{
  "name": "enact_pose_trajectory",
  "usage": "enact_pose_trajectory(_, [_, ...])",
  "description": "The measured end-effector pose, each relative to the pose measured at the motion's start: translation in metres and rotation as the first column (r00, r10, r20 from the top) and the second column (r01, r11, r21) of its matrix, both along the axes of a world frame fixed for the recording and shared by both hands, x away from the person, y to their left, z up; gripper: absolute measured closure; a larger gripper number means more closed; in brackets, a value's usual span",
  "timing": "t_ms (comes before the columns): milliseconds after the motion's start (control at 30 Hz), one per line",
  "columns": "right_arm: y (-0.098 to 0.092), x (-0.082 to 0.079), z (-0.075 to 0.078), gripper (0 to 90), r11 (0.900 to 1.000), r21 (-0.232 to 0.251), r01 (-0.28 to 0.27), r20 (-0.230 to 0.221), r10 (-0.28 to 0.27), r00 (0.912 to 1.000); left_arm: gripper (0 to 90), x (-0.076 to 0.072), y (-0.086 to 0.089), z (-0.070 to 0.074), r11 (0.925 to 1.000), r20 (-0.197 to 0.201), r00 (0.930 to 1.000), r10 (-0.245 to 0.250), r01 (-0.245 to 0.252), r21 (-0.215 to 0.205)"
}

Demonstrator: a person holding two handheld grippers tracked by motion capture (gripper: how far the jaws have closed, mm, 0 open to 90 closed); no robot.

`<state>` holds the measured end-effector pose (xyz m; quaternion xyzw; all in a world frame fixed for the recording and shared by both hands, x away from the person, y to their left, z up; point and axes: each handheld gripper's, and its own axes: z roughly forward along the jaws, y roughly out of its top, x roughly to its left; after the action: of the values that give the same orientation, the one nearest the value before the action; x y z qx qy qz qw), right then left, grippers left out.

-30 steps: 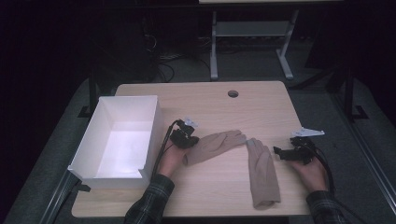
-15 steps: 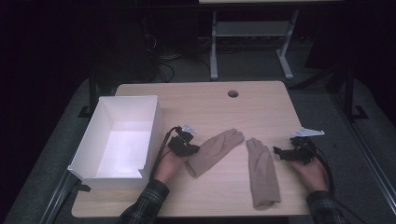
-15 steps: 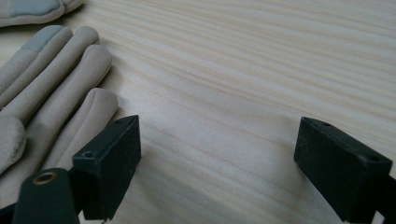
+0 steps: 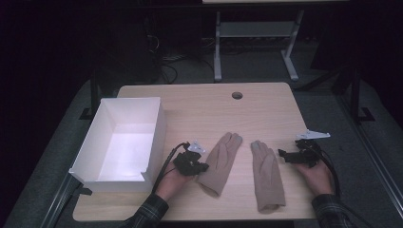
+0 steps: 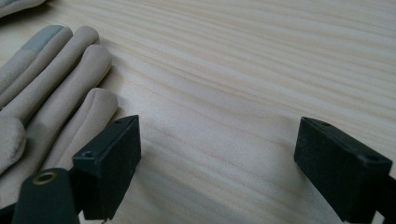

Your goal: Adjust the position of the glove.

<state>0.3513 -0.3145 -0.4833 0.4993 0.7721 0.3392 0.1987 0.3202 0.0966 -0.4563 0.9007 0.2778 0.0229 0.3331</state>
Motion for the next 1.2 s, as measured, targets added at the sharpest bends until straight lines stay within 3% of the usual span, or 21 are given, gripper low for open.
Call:
enact_pose_trajectory(233, [0.0, 0.0, 0.0, 14.3, 1.0, 0.0, 0.0, 0.0, 0.0, 1.0, 89.6, -0.01, -0.016, 0.0, 0.9975, 0.001, 0.9976, -0.069, 0.069, 0.009])
enact_pose_trajectory(333, [0.0, 0.0, 0.0, 14.3, 1.0, 0.0, 0.0, 0.0, 0.0, 1.0, 87.0, -0.008, -0.016, 0.002, 0.9983, -0.009, 0.9983, -0.058, 0.058, -0.007])
enact_pose_trajectory(367, [0.0, 0.0, 0.0, 14.3, 1.0, 0.0, 0.0, 0.0, 0.0, 1.0, 82.0, -0.006, -0.015, 0.005, 0.9992, 0.007, 0.9992, -0.04, 0.04, -0.008])
enact_pose_trajectory(533, [0.0, 0.0, 0.0, 14.3, 1.0, 0.0, 0.0, 0.0, 0.0, 1.0, 79.3, 0.001, -0.012, 0.01, 0.9997, 0.032, 0.9993, -0.019, 0.02, -0.011])
enact_pose_trajectory(633, [0.0, 0.0, 0.0, 14.4, 1.0, 0.0, 0.0, 0.0, 0.0, 1.0, 72.7, 0.012, -0.011, 0.014, 0.9996, 0.061, 0.9979, 0.022, -0.021, -0.017])
enact_pose_trajectory(800, [0.0, 0.0, 0.0, 14.4, 1.0, 0.0, 0.0, 0.0, 0.0, 1.0, 67.1, 0.026, -0.013, 0.016, 0.9978, 0.073, 0.9956, 0.059, -0.056, -0.036])
enact_pose_trajectory(1000, [0.0, 0.0, 0.0, 14.4, 1.0, 0.0, 0.0, 0.0, 0.0, 1.0, 64.0, 0.043, -0.019, 0.008, 0.9952, 0.065, 0.9936, 0.093, -0.091, -0.038])
enact_pose_trajectory(1200, [0.0, 0.0, 0.0, 14.4, 1.0, 0.0, 0.0, -0.001, 0.0, 1.0, 62.9, 0.047, -0.026, -0.002, 0.9958, 0.052, 0.9945, 0.091, -0.09, -0.012])
